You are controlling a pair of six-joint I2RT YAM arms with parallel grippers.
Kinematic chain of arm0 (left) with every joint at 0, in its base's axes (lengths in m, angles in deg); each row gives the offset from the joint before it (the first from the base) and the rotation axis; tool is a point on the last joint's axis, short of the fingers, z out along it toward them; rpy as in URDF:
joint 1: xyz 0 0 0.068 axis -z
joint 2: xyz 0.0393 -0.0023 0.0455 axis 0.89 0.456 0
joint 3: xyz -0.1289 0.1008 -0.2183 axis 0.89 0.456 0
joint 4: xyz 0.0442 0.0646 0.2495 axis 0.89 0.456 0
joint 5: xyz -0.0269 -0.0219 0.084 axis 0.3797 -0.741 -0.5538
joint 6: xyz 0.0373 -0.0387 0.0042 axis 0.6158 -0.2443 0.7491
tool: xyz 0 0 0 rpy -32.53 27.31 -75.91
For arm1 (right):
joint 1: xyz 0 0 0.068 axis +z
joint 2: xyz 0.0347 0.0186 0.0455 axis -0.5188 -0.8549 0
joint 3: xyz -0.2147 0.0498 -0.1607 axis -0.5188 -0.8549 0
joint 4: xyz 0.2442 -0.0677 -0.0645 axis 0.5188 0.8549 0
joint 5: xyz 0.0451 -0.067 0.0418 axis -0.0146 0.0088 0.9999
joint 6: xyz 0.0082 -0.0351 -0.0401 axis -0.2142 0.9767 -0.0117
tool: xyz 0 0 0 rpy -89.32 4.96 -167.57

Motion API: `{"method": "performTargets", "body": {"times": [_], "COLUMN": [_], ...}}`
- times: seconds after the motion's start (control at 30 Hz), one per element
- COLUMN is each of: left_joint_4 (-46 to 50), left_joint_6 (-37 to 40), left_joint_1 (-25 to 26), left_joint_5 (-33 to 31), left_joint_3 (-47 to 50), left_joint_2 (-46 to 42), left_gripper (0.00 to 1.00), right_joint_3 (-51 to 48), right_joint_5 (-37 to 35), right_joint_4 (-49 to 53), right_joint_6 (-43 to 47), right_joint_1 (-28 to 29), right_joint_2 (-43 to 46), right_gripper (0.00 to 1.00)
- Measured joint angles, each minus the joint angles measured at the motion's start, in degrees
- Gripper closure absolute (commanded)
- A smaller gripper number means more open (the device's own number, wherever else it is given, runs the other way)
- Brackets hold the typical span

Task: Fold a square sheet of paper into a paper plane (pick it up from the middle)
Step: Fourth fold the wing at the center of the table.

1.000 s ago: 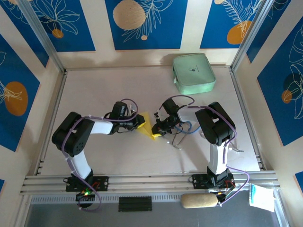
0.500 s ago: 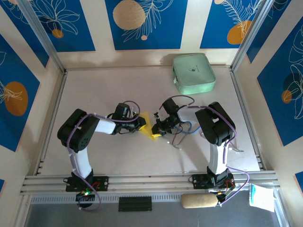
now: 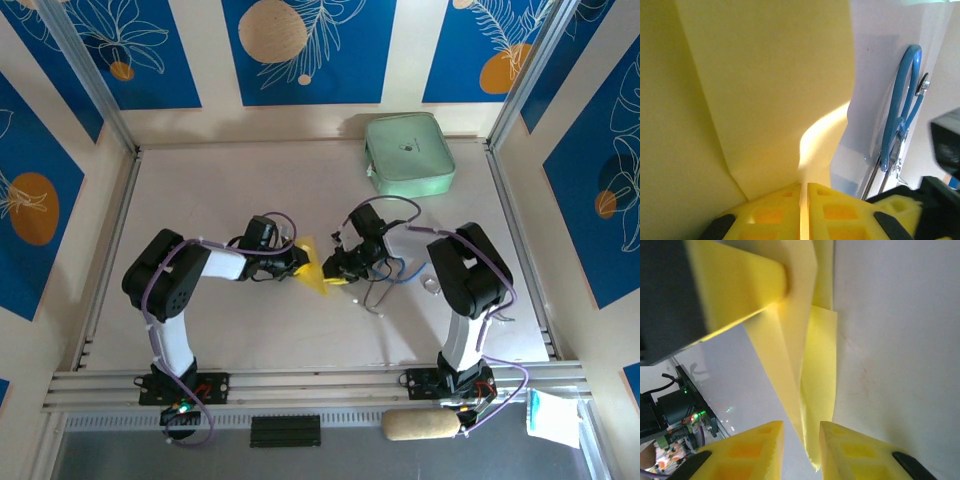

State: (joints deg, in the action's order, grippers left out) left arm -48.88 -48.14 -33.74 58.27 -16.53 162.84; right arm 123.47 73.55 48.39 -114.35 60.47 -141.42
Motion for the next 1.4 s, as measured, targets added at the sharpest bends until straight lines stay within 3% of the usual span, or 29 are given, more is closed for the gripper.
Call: {"method": "performTargets", "body": {"times": [0.4,0.63,1.4], "left_joint_4": [2.4,4.5,6.3], "left_joint_6": [0.0,0.0,0.0], "left_joint_1": [0.1,0.2,0.3], "left_joint_5": [-0.3,-0.7,-0.9], "left_joint_3": [-1.1,-2.0,-3.1], "left_joint_2": [0.0,0.1,0.4], "left_gripper": [0.88,0.88,0.88], "right_joint_3": [3.5,5.2,4.7], "right_joint_5": [-2.5,-4.3,-5.2], "right_joint_4": [1.4,1.7,1.1], "right_joint_6": [0.1,0.0,-0.4], "right_joint_1": [4.7,7.0,5.6], "right_joint_2": [1.3,-2.9,-6.2], "right_gripper": [0.88,0.89,0.89]}}
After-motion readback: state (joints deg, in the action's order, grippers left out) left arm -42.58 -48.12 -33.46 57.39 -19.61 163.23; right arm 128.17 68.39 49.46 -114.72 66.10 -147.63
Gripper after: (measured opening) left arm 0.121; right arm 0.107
